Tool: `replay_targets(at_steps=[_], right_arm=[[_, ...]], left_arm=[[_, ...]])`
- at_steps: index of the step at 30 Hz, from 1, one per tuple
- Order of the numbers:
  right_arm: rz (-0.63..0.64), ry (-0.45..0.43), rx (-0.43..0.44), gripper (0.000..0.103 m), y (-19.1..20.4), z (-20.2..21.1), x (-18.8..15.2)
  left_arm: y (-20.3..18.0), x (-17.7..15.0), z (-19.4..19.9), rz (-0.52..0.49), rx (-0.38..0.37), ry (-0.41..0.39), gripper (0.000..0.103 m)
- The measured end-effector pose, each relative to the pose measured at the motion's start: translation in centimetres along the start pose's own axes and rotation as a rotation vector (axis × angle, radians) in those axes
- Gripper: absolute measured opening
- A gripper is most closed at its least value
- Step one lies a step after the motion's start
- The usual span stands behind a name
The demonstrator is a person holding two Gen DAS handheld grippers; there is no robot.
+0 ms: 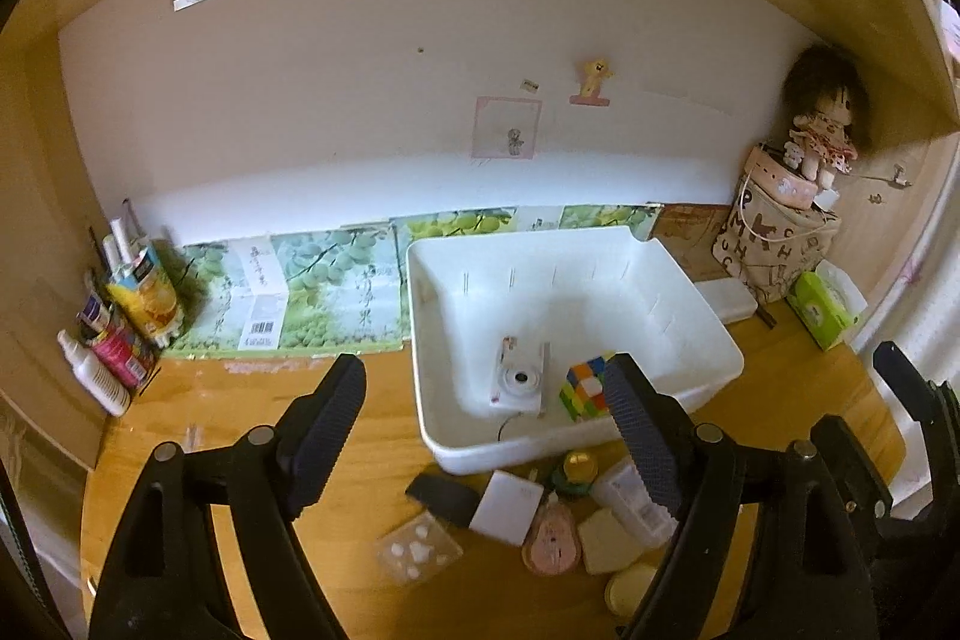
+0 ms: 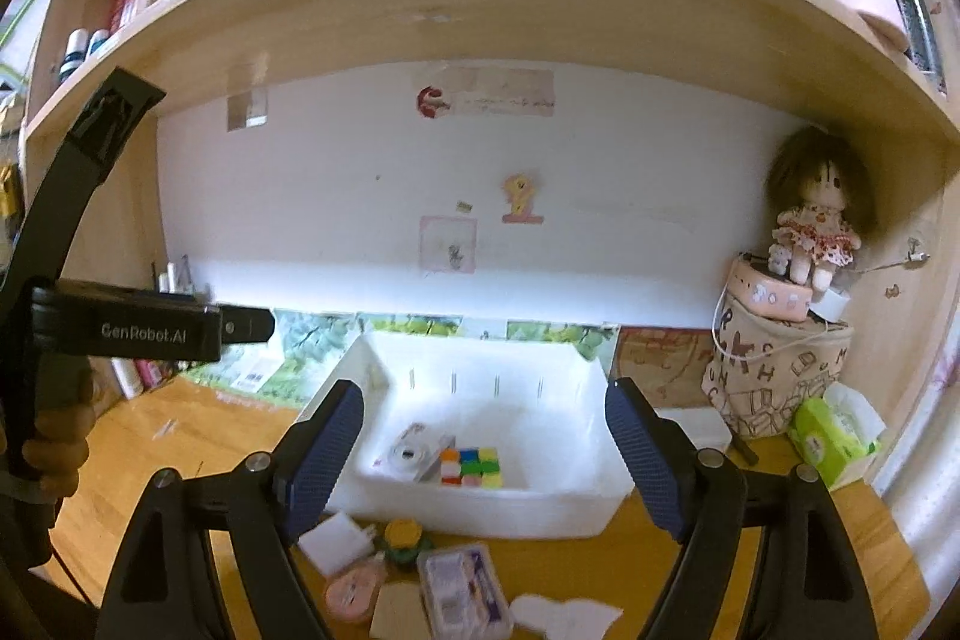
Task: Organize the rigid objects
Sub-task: 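Withdraw both grippers from the bin back over the desk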
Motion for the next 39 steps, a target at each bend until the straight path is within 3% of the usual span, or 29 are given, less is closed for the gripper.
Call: replay_targets(at_steps=[14, 23, 39], right_arm=[[-0.035, 0.072, -0.001, 0.083, 1.7, 4.3, -4.9], [0.004, 0.201, 0.043, 0.083, 3.5, 5.3, -7.7], [-0.017, 0.356, 0.029, 0.083, 0.3, 4.8, -10.7]], left_arm=[[0.7, -7.1, 1.9, -0.003, -0.023, 0.127, 0.084], [1.4, -11.9, -0.1, 0.036, -0.014, 0.313, 0.085], [0.2, -14.8, -4.0, 0.198, -0.040, 0.520, 0.085]])
Point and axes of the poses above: each gripper's, at about its wrist camera, not at the fingertips, and z roughly against the way its jaws point, y to its left, x to its top, the point moved 4 cm from there along -z, roughly the way its jaws point, and after that the axes turned 1 degree about -x, right-handed, at the moved point
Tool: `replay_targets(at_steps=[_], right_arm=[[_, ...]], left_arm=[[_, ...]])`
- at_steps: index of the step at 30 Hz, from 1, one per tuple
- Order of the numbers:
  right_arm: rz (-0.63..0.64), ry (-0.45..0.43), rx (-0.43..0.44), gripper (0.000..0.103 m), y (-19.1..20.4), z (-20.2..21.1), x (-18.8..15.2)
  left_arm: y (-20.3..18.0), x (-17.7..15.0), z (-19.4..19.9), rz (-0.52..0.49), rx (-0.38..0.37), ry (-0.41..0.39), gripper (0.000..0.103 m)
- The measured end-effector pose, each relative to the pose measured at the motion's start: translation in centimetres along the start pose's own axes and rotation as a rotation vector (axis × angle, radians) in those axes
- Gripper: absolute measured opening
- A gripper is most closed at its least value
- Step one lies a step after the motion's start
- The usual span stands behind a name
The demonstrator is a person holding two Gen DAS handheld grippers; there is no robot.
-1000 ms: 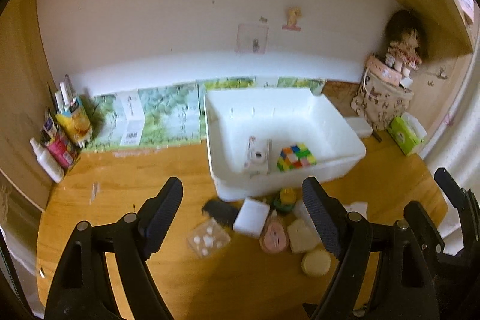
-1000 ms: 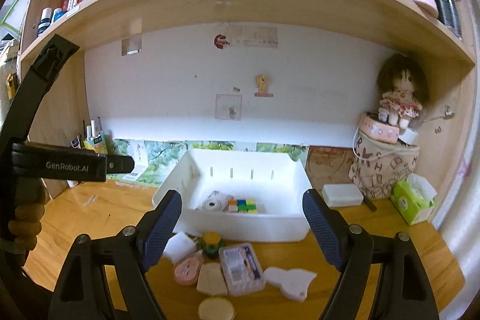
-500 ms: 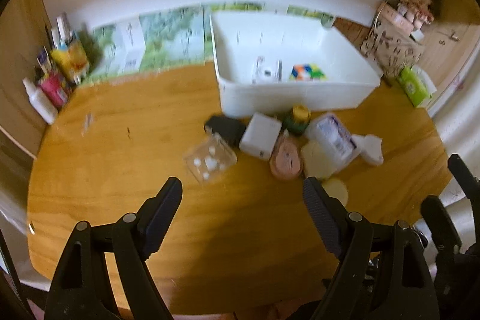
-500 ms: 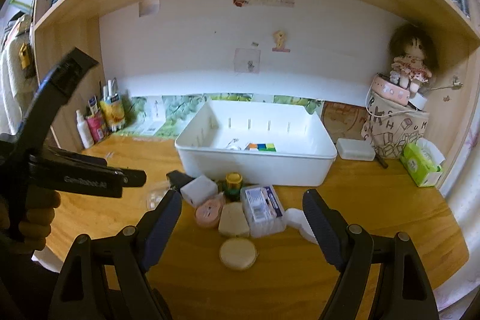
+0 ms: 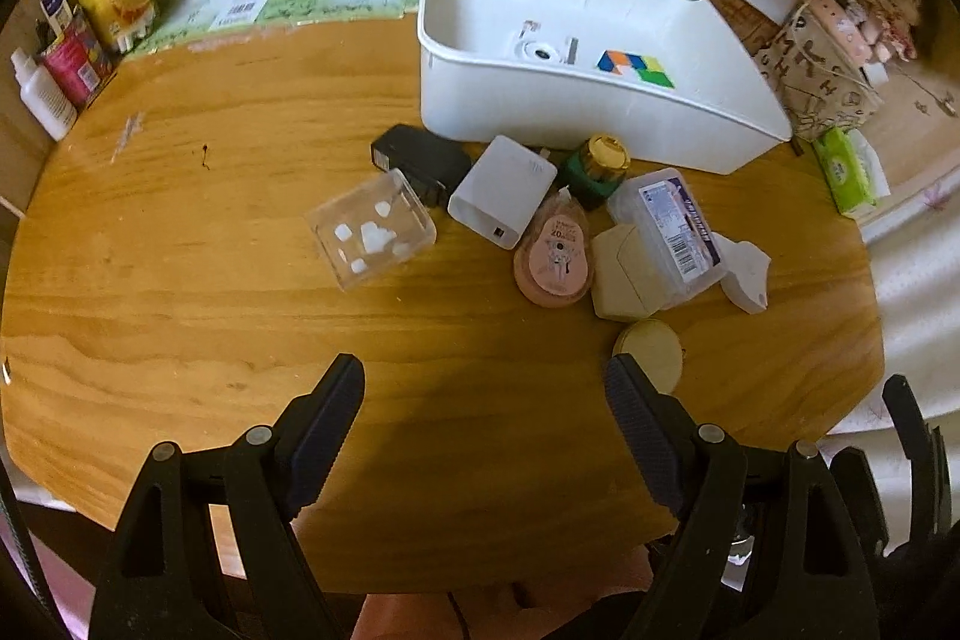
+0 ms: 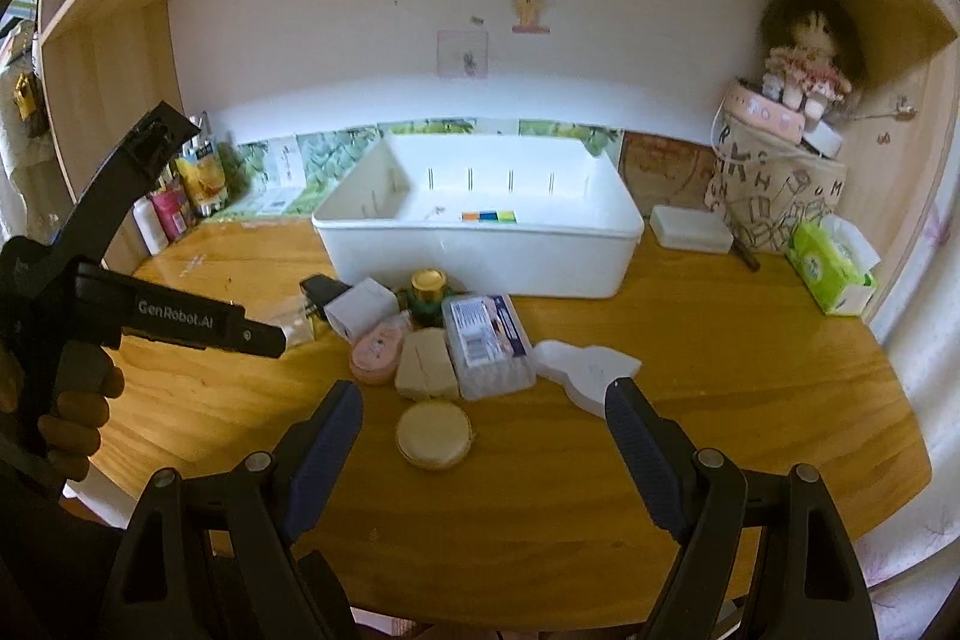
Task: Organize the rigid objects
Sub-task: 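Withdraw both grippers from the bin back over the desk, then grasp the white plastic piece with the right gripper while the left gripper grasps the gold tin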
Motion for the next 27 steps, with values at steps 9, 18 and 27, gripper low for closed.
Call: replay_targets(at_steps=[9, 18, 27], right_arm=[[0.055, 0.080, 0.075, 0.083, -3.0, -2.5, 0.5], [0.126, 0.137, 0.157, 0.083, -6.1, -5.0, 1.4], [0.227, 0.190, 0.226, 0.083, -7.5, -8.0, 2.0]], left_arm=[[-1.5, -0.1, -1.6, 0.094, 0.049, 0.056, 0.085], [-3.9, -1.1, -3.7, 0.161, 0.085, 0.144, 0.085], [-5.8, -1.7, -5.7, 0.224, 0.102, 0.177, 0.085]])
Point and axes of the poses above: each gripper's, at about its wrist camera, not at the fingertips, and z roughly against the way its jaws point, y to its left, x to its top, the point moved 4 cm from there along -z, roughly the way its jaws point, and after that the axes turned 1 degree about -x, right-handed, at the moved point
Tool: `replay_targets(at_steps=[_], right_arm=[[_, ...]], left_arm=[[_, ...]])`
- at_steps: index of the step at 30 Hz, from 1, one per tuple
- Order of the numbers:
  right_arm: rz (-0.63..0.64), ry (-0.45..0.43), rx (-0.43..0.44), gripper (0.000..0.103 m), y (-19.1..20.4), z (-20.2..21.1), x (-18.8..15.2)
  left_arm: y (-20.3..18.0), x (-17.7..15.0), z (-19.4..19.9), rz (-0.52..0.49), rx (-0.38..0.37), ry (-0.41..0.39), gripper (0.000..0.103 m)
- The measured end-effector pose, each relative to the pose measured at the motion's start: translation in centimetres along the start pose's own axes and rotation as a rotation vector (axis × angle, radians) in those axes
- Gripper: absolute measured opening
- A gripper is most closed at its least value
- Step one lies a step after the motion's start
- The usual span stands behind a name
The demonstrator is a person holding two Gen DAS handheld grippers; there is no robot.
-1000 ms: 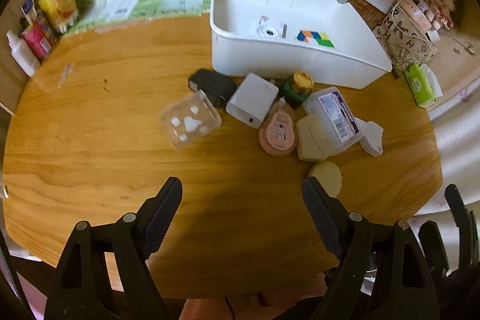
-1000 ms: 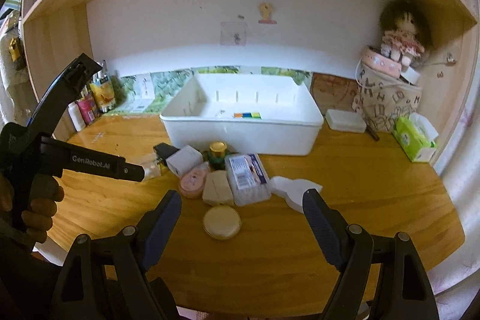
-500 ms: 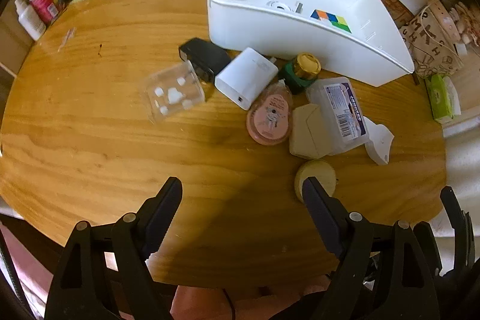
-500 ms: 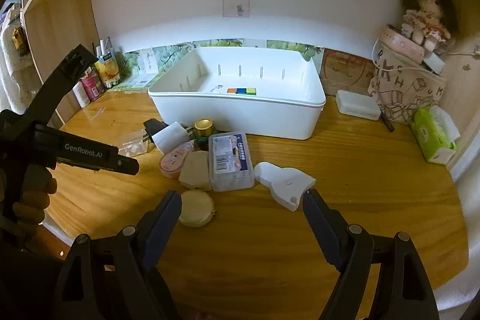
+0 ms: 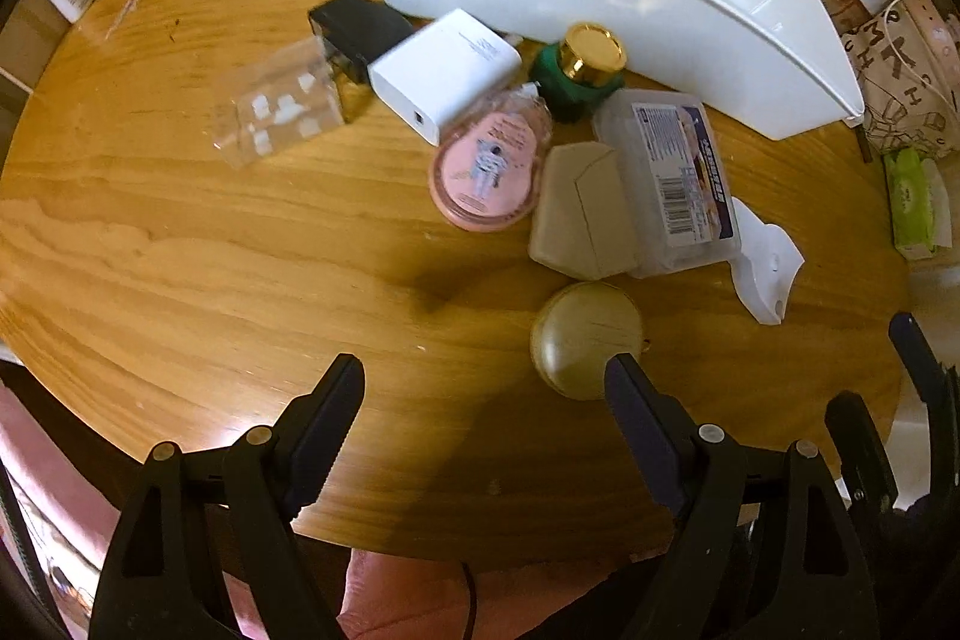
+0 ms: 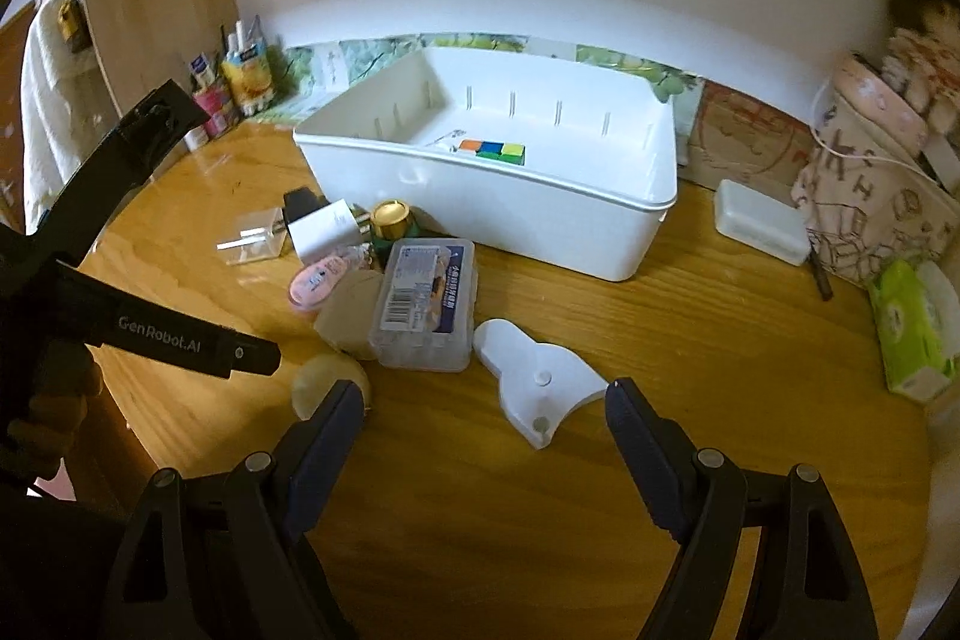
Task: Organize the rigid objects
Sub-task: 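Grasp the white plastic piece with the right gripper while the left gripper grasps the gold tin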
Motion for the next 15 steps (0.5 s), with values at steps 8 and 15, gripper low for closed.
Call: replay_targets(at_steps=[8, 15], right_arm=[[0.076, 0.072, 0.056, 0.083, -2.0, -3.2, -0.2], [0.136, 0.087, 0.086, 0.083, -3.1, -5.6, -0.1]], left_arm=[[-1.2, -0.2, -2.3, 0.071, 0.004, 0.037, 0.085], [-2.3, 0.2, -3.9, 0.112, 0.009, 0.057, 0.085]])
Point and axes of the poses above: each gripper's, at about its wrist camera, not at the fingertips, and z roughly against the way its jaws point, y to its left, x to its top, the point moved 4 cm from there along -z, roughly the way its jaws point, and after that the axes turned 1 degree about -x, right-handed, at the moved point
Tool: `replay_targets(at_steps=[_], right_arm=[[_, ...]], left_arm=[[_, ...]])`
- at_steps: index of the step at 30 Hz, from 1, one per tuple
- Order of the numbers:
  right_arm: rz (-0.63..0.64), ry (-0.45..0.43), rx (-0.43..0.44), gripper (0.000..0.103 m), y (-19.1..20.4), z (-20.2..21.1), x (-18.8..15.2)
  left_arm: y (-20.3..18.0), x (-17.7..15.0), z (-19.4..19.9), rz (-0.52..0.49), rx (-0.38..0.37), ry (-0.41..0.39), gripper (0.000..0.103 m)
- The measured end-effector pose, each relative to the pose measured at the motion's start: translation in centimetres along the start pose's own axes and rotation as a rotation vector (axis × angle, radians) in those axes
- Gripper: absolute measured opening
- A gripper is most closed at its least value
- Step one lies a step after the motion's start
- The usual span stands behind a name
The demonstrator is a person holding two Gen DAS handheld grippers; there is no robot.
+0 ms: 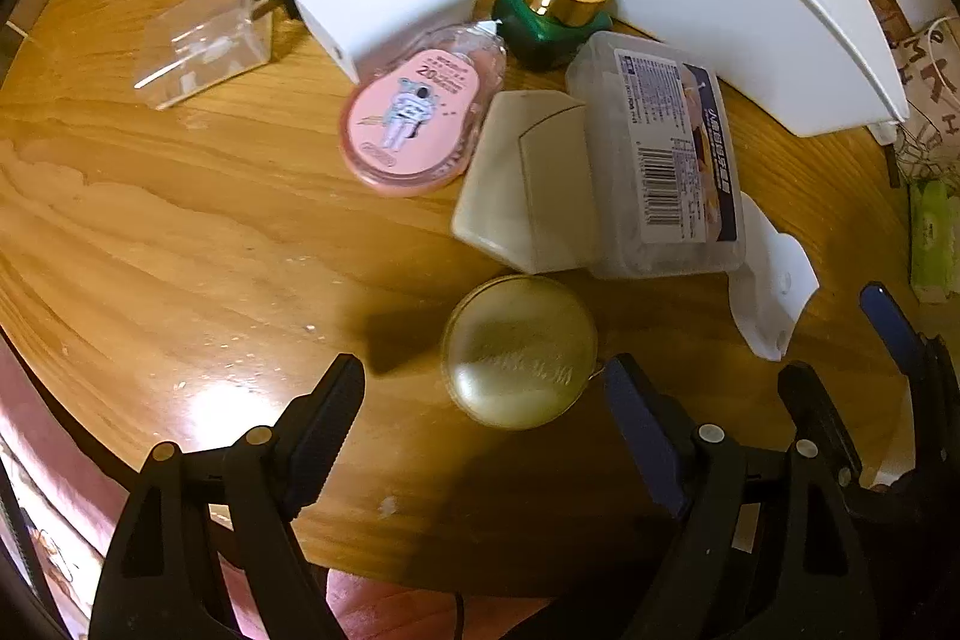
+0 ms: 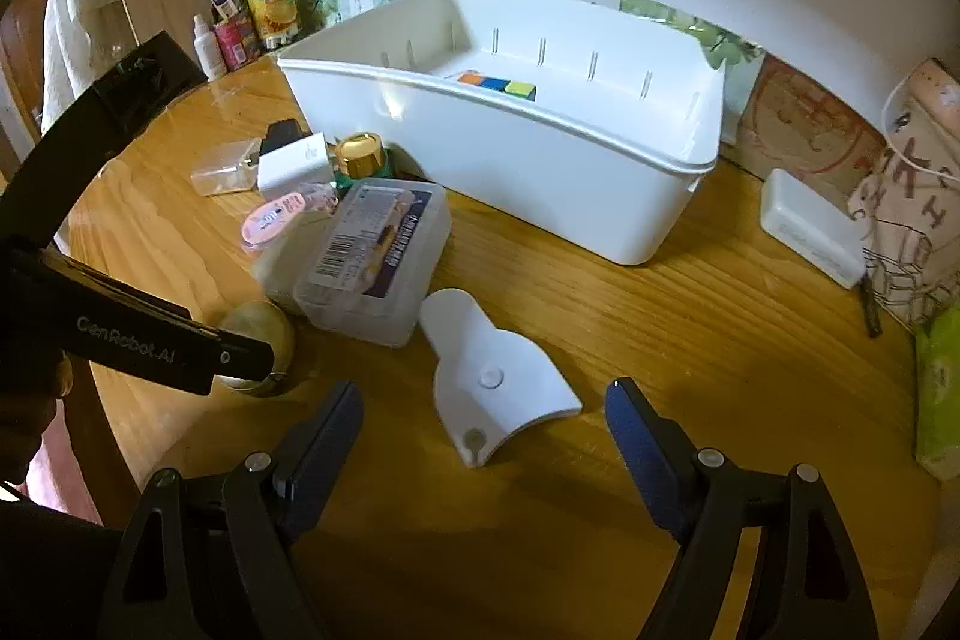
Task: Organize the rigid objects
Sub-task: 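Grasp the white plastic piece with the right gripper while the left gripper grasps the gold tin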
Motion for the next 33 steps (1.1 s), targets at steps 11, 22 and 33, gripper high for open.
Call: replay_targets(at_steps=[11, 22, 33], right_arm=[[0.011, 0.087, 0.063, 0.083, -1.1, -3.6, 0.3], [0.047, 0.134, 0.081, 0.083, -0.8, -5.2, 0.1], [0.101, 0.119, 0.046, 0.077, -0.3, -5.4, 0.2]], left_arm=[[-1.3, 2.3, -1.0, 0.024, 0.039, 0.020, 0.085], [-3.9, 4.1, -2.3, 0.008, 0.103, 0.025, 0.078], [-6.0, 4.4, -1.6, -0.014, 0.108, 0.043, 0.058]])
Point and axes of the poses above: each gripper's, at about its wrist camera, not at the fingertips, and z roughly against the way its jaws point, y to its left, x to its top, the point moved 4 cm from there along -z, roughly the way its jaws point, and after that the axes turned 1 degree about -x, right-handed, at the moved point
